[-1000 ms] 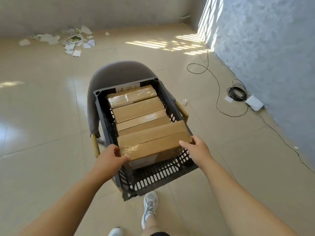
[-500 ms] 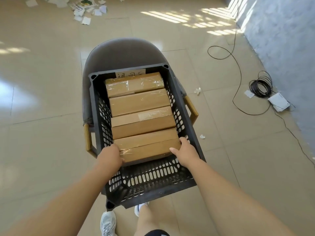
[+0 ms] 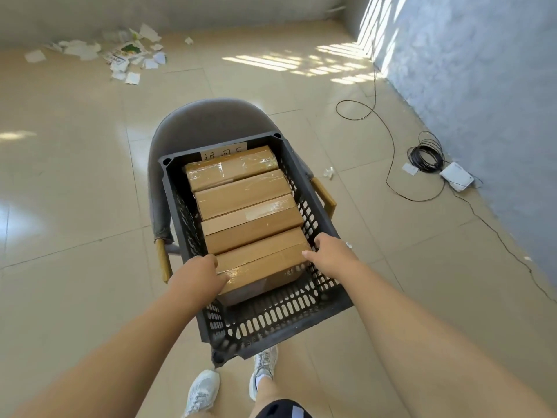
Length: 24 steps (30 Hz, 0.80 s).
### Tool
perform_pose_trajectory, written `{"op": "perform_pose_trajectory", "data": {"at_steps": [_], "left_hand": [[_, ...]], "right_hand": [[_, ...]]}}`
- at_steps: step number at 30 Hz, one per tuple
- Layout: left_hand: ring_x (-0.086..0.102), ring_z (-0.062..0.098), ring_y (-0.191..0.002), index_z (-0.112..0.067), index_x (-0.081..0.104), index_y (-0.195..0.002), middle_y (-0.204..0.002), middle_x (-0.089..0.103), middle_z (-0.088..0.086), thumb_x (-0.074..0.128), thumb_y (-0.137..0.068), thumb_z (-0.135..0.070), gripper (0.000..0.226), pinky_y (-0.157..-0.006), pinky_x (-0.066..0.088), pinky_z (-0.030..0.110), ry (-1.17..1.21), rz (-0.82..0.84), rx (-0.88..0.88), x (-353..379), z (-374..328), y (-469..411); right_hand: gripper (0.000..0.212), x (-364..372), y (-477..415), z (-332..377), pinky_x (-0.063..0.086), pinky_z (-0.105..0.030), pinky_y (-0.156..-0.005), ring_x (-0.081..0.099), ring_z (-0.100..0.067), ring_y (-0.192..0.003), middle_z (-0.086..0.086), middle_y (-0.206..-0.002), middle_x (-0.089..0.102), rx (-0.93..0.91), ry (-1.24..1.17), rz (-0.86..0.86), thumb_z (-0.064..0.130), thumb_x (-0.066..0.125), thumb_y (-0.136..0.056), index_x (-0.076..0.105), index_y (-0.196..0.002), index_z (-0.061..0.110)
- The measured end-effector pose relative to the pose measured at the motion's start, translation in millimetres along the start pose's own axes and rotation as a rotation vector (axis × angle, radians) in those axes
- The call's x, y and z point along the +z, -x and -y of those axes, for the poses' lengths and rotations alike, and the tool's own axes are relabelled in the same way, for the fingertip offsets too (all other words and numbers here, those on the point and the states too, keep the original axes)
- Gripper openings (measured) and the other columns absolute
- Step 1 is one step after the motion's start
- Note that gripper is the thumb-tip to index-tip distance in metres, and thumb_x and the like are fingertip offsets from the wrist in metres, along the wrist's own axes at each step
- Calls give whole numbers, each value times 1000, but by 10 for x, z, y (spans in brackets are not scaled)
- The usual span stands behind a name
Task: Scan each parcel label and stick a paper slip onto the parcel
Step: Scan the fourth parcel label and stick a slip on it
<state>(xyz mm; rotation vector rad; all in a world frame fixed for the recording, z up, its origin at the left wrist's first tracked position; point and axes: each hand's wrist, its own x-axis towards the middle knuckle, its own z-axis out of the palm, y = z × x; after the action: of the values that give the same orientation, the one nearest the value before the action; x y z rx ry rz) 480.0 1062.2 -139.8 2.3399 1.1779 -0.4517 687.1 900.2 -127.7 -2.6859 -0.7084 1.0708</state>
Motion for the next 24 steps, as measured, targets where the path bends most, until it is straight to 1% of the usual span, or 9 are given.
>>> {"op": "perform_pose_trajectory", "data": {"at_steps": [5,9,12,15,17,20,21,22,24], "left_hand": [[60,16,-88,-20,53,-115,-104,63,1,55,-85,-48,41,-76,54,32,-85,52,173,-222,138,147],[58,13,-80,-22,55,-107,-90,61,-2,53,-87,-45,31,-73,55,33,-221,77,365,-322,246,343],[57,11,-76,-21,55,-101,-83,58,-4,53,-88,-44,26,-72,56,33,-316,97,500,-357,293,549],[59,12,-77,-21,56,-95,-86,60,-3,55,-87,-43,23,-71,56,32,-373,153,619,-334,232,825],[59,11,-76,-22,56,-94,-84,60,-3,55,-86,-43,23,-69,55,30,-420,179,702,-277,135,1038],[58,10,-72,-23,54,-91,-79,58,-5,54,-86,-46,24,-61,51,26,-518,172,851,-124,-29,1383],[56,9,-71,-23,54,-92,-79,57,-6,54,-87,-47,25,-58,48,24,-537,165,900,-55,-78,1501],[56,9,-71,-23,55,-96,-81,57,-8,54,-86,-48,26,-58,46,23,-540,166,940,20,-118,1626],[56,11,-78,-23,56,-108,-89,56,-8,54,-86,-50,34,-66,48,26,-532,187,1005,183,-184,1884]], "right_hand": [[46,39,546,29,48,-36,-90,55,-21,-110,-5,-125,58,14,47,-7,41,54,-93,46,-132,17],[48,306,1129,5,44,-34,-90,54,-24,-116,-7,-130,56,96,70,-26,40,55,-93,48,-133,14],[46,606,1615,-41,44,-33,-87,56,-24,-112,-7,-127,58,166,10,-56,40,56,-92,51,-130,16],[52,887,2131,-136,42,-34,-95,52,-25,-120,-7,-134,54,260,-72,-63,41,58,-91,47,-135,16],[52,1058,2478,-239,41,-34,-96,51,-26,-120,-8,-134,54,312,-105,-75,43,58,-90,48,-134,17],[53,1322,3016,-420,41,-31,-95,52,-26,-118,-9,-132,54,397,-180,-130,44,59,-89,49,-133,16],[54,1411,3199,-485,41,-31,-95,52,-26,-118,-9,-133,54,421,-204,-149,44,60,-88,48,-133,15],[55,1499,3386,-551,41,-30,-95,52,-25,-119,-9,-133,54,445,-224,-167,45,60,-88,48,-133,15],[56,1675,3765,-685,40,-29,-93,52,-25,-119,-8,-133,54,492,-254,-203,45,60,-89,48,-134,15]]}}
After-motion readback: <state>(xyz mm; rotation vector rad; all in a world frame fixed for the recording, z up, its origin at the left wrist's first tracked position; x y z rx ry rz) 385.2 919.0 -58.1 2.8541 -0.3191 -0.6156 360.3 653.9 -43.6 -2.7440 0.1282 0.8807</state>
